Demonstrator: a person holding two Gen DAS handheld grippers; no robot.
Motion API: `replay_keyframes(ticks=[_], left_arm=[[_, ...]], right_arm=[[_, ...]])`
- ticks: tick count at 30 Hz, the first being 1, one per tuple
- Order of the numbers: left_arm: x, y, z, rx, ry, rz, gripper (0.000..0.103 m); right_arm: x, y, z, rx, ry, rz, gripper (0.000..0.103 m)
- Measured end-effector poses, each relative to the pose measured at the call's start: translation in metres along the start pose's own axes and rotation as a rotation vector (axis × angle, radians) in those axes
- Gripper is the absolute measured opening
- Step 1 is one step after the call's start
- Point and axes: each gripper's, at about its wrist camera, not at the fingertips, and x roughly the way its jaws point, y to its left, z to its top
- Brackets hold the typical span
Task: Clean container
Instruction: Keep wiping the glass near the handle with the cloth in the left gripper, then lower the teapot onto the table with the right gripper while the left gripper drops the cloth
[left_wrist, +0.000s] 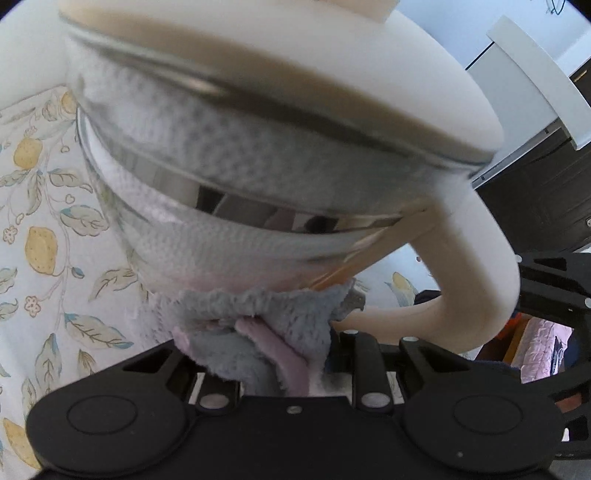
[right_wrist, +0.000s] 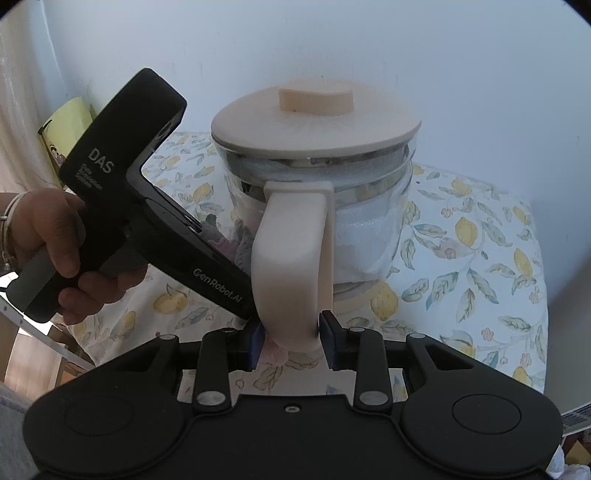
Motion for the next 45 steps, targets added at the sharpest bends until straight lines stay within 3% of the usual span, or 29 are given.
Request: replay_keyframes(ticks=[13, 18, 25, 35, 45], left_arm=[[0.004, 0.005, -0.008, -0.004, -0.008, 0.010, 0.023], [-0.001, 0.000, -0.017, -0.007, -0.032, 0.041, 0.023], [-0.021, -0.003, -0.026, -0.035, -0.073, 0.081, 0.024], [-0.072, 0.016, -0.052, -0.128, -0.143, 0.195, 0.024], [-0.132, 0.078, -0.049, -0.247, -0.237, 0.357, 0.024]], right_arm=[[-0.003, -0.001, -0.001, 0.007, -0.014, 0.004, 0.037], [-0.011, 0.002, 0.005, 0.000, -0.070, 0.005, 0.037], [-0.009, 0.007, 0.010, -0.032, -0.065, -0.008, 0.036], [-0.010, 0.012, 0.012, -0.036, -0.052, -0.026, 0.036], [-0.020, 0.016, 0.009, -0.023, -0.079, -0.045, 0.036]])
